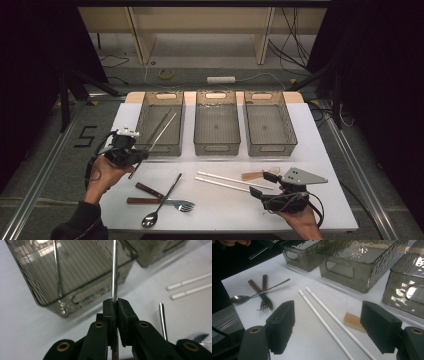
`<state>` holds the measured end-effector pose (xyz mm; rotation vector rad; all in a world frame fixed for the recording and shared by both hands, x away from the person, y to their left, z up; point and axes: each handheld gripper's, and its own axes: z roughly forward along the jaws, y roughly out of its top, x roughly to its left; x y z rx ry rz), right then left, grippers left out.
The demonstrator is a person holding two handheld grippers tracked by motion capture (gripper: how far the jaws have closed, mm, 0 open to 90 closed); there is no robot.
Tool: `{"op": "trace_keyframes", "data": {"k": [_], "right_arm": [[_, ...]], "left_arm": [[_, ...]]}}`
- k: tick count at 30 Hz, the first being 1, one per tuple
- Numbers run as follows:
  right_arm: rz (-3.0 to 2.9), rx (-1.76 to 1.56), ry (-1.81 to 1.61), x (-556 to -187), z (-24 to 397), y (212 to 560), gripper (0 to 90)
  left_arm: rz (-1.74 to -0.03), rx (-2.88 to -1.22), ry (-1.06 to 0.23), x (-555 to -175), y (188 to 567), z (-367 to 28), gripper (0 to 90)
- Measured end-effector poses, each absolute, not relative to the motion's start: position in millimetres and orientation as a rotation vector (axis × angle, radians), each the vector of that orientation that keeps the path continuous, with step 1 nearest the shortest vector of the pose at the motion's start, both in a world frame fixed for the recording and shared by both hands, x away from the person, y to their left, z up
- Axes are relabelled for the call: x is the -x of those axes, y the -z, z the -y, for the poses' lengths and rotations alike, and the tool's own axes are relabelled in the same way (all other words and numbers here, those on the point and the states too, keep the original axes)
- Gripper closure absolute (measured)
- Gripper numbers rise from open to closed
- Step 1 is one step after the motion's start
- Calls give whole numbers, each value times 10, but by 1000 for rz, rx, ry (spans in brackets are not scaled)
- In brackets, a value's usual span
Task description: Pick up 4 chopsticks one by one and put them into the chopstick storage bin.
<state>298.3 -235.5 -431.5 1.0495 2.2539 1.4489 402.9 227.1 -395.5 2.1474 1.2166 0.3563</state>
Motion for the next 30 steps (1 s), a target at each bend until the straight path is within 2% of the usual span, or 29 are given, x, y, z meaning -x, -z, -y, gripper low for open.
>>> {"op": "trace_keyframes", "data": {"k": [19, 30], "right_arm": [[-2252, -1048, -1456, -2979, 2356, 4311, 292], [-2255, -1048, -1458, -2984, 2357, 4313, 291]], "left_arm": [[-1267, -2049, -442, -4716, 3792, -2288, 844], [-1295, -2047, -464, -4912, 3784, -2307, 844]]}}
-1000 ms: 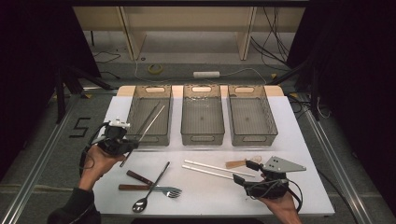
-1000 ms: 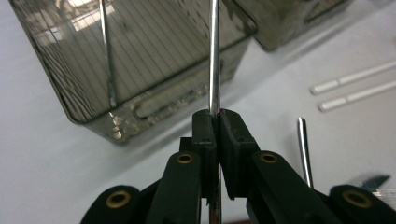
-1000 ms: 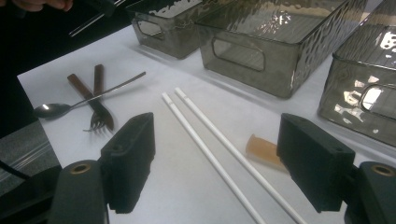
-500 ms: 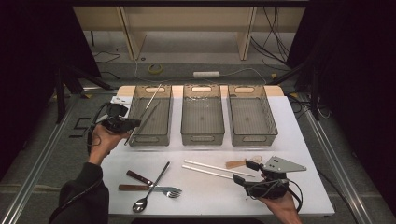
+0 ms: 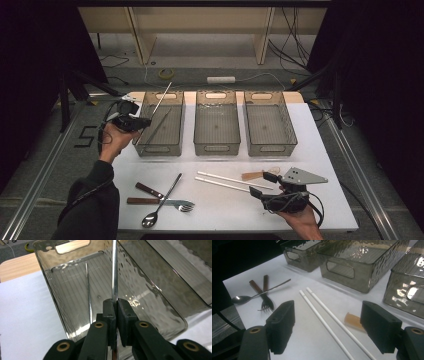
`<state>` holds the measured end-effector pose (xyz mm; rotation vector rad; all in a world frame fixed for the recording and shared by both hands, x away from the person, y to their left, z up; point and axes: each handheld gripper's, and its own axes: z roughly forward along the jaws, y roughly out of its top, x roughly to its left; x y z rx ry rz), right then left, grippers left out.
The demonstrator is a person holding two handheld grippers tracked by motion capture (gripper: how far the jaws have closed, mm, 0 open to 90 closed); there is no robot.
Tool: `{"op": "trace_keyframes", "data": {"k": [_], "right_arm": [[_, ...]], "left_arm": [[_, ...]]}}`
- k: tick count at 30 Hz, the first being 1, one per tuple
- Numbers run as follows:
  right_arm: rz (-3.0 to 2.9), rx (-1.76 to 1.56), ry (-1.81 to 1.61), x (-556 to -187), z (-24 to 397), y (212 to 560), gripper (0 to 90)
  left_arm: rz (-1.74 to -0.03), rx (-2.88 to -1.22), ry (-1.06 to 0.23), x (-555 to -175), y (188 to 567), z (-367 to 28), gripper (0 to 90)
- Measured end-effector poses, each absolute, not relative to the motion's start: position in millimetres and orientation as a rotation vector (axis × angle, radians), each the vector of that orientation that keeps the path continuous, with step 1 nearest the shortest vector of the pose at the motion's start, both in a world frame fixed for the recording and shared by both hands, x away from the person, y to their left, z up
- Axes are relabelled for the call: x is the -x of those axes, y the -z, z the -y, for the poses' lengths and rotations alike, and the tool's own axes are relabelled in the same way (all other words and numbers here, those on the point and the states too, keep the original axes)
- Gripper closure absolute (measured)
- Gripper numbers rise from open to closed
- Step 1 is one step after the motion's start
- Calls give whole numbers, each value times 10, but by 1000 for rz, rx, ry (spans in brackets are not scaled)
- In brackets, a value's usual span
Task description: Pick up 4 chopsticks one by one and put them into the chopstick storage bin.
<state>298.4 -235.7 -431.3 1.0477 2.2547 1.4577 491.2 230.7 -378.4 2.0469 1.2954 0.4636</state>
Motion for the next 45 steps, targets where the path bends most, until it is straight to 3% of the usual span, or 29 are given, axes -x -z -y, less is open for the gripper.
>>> {"op": "trace_keyframes", "data": {"k": [45], "right_arm": [[-2265, -1040, -1466, -2985, 2340, 4318, 292]], "left_arm": [[-1434, -2004, -511, -5322, 4189, -2265, 839]]}}
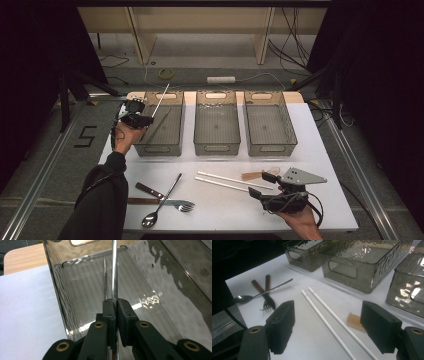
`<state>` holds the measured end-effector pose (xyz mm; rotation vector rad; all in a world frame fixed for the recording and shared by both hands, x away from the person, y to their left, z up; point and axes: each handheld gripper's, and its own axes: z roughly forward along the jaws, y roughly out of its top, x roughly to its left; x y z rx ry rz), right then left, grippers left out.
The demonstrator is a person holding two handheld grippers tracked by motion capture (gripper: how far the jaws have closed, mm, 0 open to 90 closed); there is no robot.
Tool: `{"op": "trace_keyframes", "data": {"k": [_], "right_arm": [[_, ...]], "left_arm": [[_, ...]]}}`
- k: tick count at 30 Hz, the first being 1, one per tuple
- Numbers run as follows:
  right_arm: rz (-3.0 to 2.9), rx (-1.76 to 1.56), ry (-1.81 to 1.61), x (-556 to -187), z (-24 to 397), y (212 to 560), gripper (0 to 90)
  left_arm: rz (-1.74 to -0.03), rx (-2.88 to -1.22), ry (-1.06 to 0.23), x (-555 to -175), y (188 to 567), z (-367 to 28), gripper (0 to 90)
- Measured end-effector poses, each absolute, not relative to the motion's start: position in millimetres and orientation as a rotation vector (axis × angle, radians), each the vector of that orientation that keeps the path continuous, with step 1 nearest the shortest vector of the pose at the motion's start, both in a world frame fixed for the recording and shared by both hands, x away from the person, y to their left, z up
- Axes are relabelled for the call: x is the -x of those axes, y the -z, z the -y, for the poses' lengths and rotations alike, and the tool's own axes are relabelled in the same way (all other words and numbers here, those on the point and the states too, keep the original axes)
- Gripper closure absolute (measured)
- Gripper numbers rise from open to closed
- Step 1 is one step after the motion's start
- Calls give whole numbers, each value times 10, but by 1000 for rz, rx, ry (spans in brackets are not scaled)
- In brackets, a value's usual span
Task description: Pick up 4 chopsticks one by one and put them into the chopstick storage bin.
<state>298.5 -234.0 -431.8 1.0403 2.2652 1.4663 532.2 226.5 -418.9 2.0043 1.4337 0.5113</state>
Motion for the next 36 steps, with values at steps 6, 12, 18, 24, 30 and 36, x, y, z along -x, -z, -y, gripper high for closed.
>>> {"op": "trace_keyframes", "data": {"k": [6, 12, 18, 24, 30, 36], "right_arm": [[-2266, -1041, -1468, -2985, 2342, 4319, 291], [-2266, -1041, -1468, -2987, 2345, 4321, 291], [-2269, -1040, -1467, -2986, 2340, 4319, 291], [-2273, -1038, -1468, -2990, 2341, 4319, 291], [-2285, -1038, -1470, -3005, 2336, 4311, 292], [-2341, -1022, -1442, -3040, 2309, 4321, 293]], "left_arm": [[-1448, -1986, -510, -5333, 4215, -2257, 758], [-1430, -2001, -478, -5275, 4178, -2241, 618], [-1410, -1995, -437, -5152, 4122, -2200, 509], [-1378, -1945, -397, -4905, 4041, -2174, 400], [-1326, -1931, -404, -4581, 3997, -2152, 331], [-1255, -1881, -408, -4243, 3964, -2130, 302]]}}
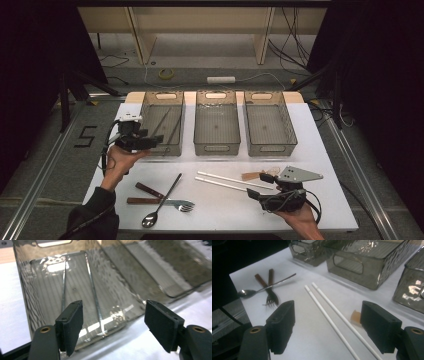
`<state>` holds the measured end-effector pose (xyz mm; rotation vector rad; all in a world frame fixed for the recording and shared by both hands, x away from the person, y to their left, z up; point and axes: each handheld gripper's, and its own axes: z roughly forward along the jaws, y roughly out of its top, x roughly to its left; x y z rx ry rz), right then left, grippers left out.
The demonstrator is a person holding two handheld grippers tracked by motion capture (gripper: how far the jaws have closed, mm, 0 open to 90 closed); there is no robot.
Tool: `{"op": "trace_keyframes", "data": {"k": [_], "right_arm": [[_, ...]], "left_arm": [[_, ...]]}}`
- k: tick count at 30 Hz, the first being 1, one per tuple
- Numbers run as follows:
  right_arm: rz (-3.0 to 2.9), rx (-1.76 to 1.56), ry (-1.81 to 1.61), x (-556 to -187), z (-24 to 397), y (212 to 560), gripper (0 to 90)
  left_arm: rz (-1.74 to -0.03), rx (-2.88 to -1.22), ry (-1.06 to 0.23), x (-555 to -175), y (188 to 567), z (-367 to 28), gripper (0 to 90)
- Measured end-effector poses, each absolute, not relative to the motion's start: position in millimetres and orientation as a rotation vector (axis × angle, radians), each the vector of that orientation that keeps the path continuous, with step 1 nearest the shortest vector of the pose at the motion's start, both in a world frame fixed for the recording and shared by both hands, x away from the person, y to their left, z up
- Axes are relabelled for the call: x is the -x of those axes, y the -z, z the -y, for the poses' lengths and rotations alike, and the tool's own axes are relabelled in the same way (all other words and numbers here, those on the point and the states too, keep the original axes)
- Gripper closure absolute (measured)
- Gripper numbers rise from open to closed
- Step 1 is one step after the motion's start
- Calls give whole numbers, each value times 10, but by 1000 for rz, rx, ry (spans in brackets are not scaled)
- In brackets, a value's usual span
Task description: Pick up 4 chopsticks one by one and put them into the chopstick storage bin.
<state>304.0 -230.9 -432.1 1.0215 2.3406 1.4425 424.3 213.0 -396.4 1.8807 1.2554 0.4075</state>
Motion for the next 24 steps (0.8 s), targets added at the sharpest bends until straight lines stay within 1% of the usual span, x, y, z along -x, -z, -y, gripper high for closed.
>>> {"op": "trace_keyframes", "data": {"k": [7, 18, 20, 24], "right_arm": [[-2412, -980, -1391, -3089, 2249, 4324, 293], [-2521, -890, -1280, -3204, 2137, 4308, 304], [-2555, -863, -1245, -3229, 2099, 4310, 323], [-2621, -800, -1174, -3299, 2007, 4335, 368]], "left_arm": [[-1175, -1868, -382, -3859, 4090, -2047, 269], [-1077, -1828, -383, -3450, 4213, -1995, 239], [-1069, -1812, -381, -3388, 4231, -1978, 237], [-1022, -1835, -384, -3279, 4243, -1908, 228]]}}
